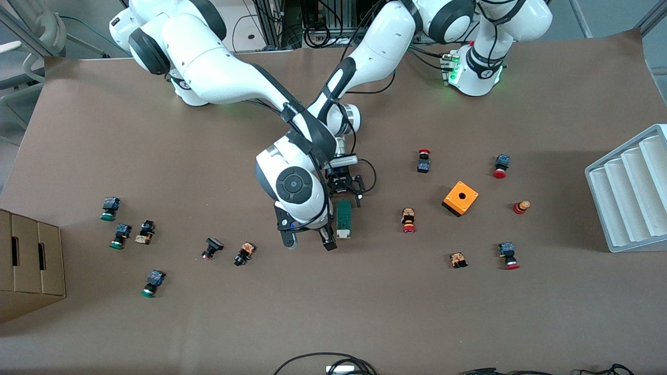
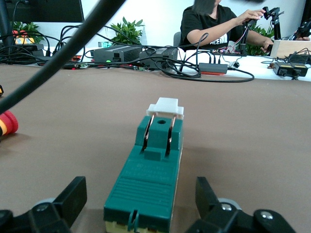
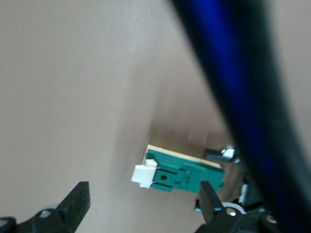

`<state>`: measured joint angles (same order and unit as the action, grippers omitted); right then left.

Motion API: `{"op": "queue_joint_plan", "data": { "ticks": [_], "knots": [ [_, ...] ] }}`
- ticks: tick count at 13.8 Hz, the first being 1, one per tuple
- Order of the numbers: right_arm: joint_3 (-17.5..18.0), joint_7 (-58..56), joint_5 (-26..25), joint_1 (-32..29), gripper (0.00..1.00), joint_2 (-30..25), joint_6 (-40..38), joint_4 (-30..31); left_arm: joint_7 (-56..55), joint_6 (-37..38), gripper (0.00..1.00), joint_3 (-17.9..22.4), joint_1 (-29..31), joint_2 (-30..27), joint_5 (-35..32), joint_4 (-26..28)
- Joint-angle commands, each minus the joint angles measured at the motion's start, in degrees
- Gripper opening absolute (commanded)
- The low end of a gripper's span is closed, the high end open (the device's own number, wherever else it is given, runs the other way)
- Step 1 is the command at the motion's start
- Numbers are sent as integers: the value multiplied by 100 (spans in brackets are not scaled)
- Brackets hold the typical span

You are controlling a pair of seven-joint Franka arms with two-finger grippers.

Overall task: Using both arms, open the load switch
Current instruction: 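Grasp the teal switch body with the right gripper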

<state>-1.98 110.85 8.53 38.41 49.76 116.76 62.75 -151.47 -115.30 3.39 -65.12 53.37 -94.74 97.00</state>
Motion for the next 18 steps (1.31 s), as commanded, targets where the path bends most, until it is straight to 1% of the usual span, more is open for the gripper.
{"op": "queue_joint_plan", "data": {
  "ticks": [1, 4, 5, 6, 10, 11, 12, 13, 16, 18],
  "knots": [
    [-4, 533, -62, 88, 100, 481, 153, -588, -6, -1, 92, -14, -1, -152, -97, 135],
    [-13, 718, -62, 184, 95, 595, 250, -597, -6, -10, 84, -14, -1, -134, -106, 135],
    [-13, 736, -62, 193, 92, 639, 320, -597, -6, -10, 81, -14, -1, -125, -106, 126],
    [-13, 762, -62, 228, 86, 675, 390, -597, -6, -10, 80, -32, -1, -116, -106, 91],
    [-22, 859, -62, 255, 82, 868, 645, -615, 3, -10, 72, -85, 8, -99, -106, 73],
    [-22, 859, -62, 264, 77, 903, 672, -615, 12, -10, 71, -85, 8, -99, -97, 73],
    [-39, 859, -62, 299, 77, 912, 707, -615, 12, -10, 70, -85, 8, -90, -97, 73],
    [-48, 859, -62, 316, 76, 912, 716, -615, 12, -10, 66, -93, 8, -90, -106, 73],
    [-57, 859, -62, 317, 73, 965, 821, -615, 21, -10, 62, -93, -1, -81, -106, 73],
    [-57, 859, -62, 317, 72, 991, 839, -615, 282, -10, 58, -93, 8, -81, -97, 73]
  ]
}}
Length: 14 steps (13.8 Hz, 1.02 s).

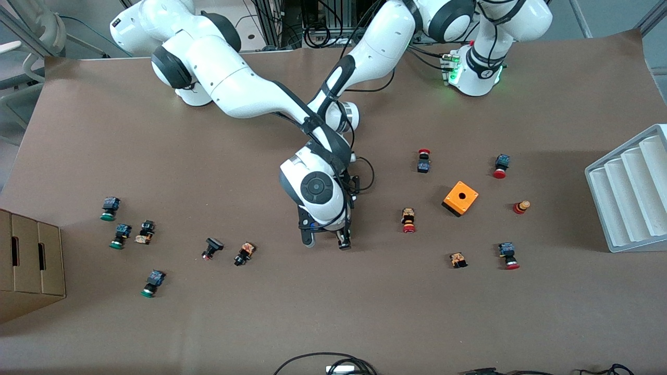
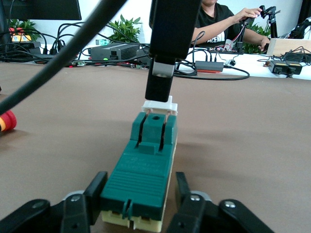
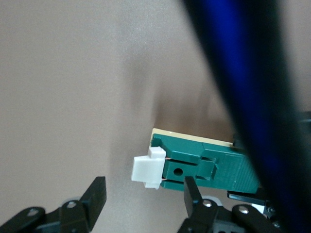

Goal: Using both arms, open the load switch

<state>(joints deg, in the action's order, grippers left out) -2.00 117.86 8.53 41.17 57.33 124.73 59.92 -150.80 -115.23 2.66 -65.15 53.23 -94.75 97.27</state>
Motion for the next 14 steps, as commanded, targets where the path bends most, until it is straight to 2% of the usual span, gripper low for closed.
{"op": "queue_joint_plan", "data": {
  "ticks": [1, 8, 11, 14],
  "knots": [
    [-64, 158, -62, 49, 72, 235, 51, -332, 322, -17, 57, -20, 11, -75, -88, 47],
    [-160, 114, -62, 40, 71, 305, 69, -332, 341, -17, 52, -20, 11, -76, -88, 38],
    [-160, 132, -62, 49, 66, 314, 113, -332, 350, -17, 52, -20, 11, -76, -88, 20],
    [-160, 149, -62, 75, 66, 331, 113, -332, 350, -17, 52, -29, 11, -67, -79, 20]
  ]
}}
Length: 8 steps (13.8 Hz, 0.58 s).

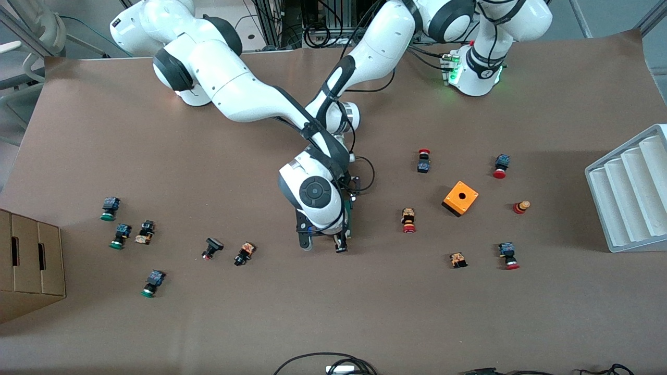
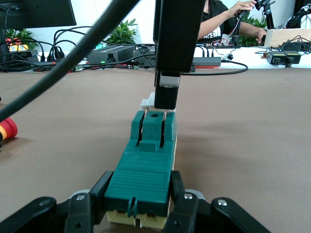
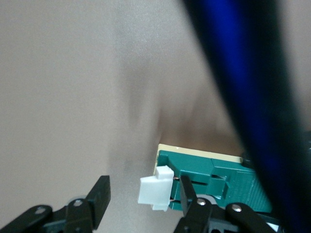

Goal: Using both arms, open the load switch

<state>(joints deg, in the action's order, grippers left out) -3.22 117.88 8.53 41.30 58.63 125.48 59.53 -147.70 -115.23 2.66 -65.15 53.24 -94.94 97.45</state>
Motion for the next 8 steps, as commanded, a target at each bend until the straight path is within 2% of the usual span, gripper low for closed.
{"op": "queue_joint_plan", "data": {
  "ticks": [1, 8],
  "knots": [
    [-38, 156, -62, 89, 66, 201, 38, -293, 39, -17, 53, -28, 11, -68, -59, 2],
    [-30, 314, -53, 115, 62, 201, -172, -363, 48, -17, 53, -28, 11, -77, -68, 2]
  ]
}}
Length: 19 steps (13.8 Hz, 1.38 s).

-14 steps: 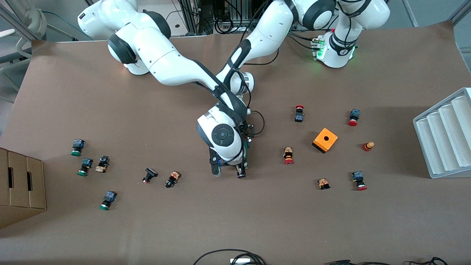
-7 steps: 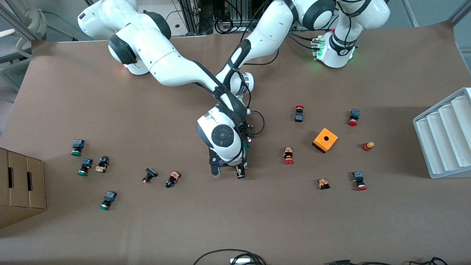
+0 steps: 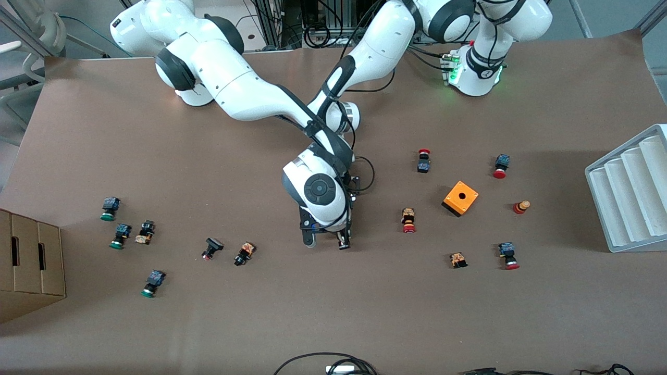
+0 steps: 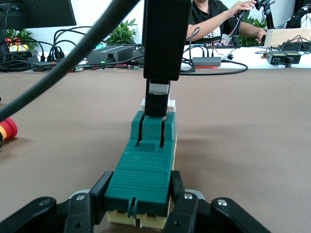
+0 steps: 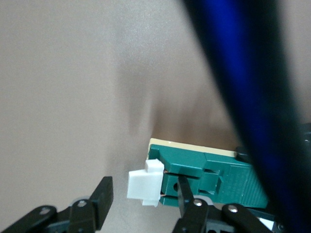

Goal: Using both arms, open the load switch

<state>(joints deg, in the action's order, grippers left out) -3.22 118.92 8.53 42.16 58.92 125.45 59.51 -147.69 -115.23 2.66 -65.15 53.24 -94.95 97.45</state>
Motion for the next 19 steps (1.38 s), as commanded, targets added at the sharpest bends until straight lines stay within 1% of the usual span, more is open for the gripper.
{"op": "queue_joint_plan", "data": {
  "ticks": [1, 5, 13, 14, 15, 19],
  "knots": [
    [-30, 210, -45, 29, 62, 172, -266, -396, 47, -17, 53, -28, 11, -77, -68, 2],
    [-30, 210, -45, -41, 63, 199, -276, -510, 47, -17, 53, -28, 11, -86, -68, 2],
    [-38, 201, -53, -24, 62, 304, -249, -510, 56, -17, 53, -28, 20, -77, -68, 2],
    [-38, 201, -53, -24, 59, 313, -249, -510, 56, -17, 53, -28, 20, -77, -68, 2],
    [-38, 201, -53, -15, 54, 313, -241, -510, 56, -17, 53, -28, 11, -77, -68, 2],
    [-82, 201, -53, 20, 50, 322, -241, -502, 56, -17, 53, -28, 11, -94, -68, -7]
  ]
}}
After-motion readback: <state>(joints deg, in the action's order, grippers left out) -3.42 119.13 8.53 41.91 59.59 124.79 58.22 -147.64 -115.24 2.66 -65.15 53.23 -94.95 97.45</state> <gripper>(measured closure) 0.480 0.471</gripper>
